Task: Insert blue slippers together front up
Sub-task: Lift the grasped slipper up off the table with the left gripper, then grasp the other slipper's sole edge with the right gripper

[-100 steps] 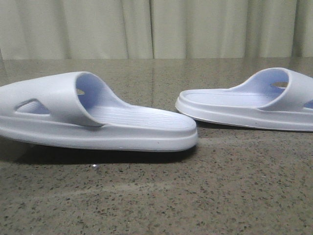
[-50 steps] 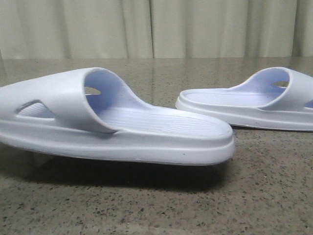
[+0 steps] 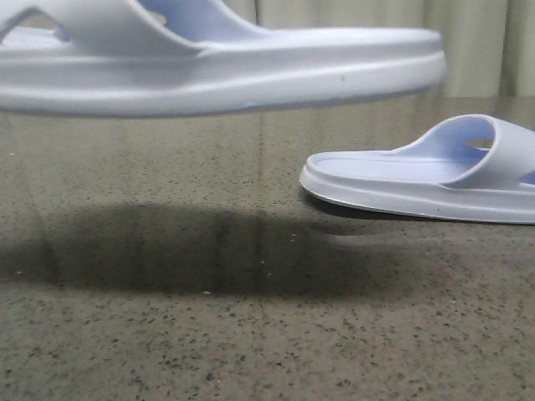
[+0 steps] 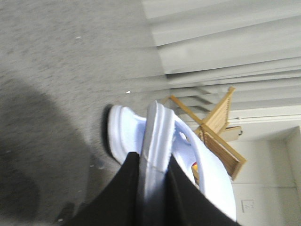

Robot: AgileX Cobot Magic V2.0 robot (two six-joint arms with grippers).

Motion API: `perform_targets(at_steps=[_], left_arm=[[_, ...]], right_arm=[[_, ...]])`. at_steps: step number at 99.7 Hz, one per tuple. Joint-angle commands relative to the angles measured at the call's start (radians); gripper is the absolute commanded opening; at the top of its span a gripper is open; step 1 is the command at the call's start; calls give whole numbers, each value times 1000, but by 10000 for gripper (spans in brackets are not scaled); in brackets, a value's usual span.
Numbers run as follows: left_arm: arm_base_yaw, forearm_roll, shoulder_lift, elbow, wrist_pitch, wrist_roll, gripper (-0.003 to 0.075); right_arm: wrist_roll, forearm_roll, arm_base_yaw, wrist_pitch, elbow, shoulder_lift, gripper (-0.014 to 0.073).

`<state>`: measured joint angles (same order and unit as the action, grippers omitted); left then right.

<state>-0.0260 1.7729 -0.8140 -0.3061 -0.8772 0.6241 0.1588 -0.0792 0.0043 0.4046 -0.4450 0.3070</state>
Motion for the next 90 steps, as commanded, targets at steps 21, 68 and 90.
perform_targets(at_steps=[21,68,90], left_arm=[[5,89,7,-75,-51,-38,16],[5,89,7,-75,-49,-38,16],[5,89,7,-75,-49,-38,16]], right_arm=[[210,-15,-7,-89,-25,217,403],[377,189,-7,-206,-25,541,403],[377,259,-7,-276,-25,616,403]])
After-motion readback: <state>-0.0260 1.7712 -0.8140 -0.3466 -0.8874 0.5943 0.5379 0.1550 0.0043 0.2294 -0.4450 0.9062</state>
